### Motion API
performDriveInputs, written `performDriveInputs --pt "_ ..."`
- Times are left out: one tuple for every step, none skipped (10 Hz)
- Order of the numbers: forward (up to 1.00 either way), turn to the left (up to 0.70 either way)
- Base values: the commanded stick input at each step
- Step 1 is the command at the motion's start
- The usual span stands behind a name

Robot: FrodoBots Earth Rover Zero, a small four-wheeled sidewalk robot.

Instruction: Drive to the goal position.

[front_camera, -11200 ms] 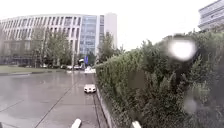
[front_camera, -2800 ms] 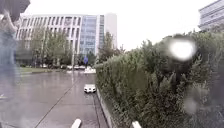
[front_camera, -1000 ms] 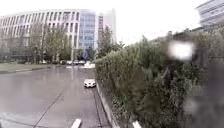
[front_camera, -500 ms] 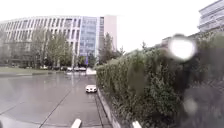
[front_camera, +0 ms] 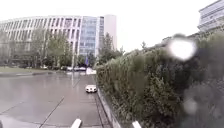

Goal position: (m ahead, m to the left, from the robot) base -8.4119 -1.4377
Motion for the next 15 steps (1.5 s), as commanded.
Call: performDriveInputs --pt "0.7 0.34" --pt "0.7 0.35" --pt "0.7 0.35" --pt "0.7 0.35" --pt "0.7 0.35" --pt "0.7 0.35" --pt "0.7 0.35" --pt "0.7 0.35" --pt "0.7 0.35" --pt "0.7 0.35" --pt "0.7 0.35" --pt "0.7 0.35" --pt "0.7 0.35" --pt "0.7 0.35" --pt "0.7 0.32"
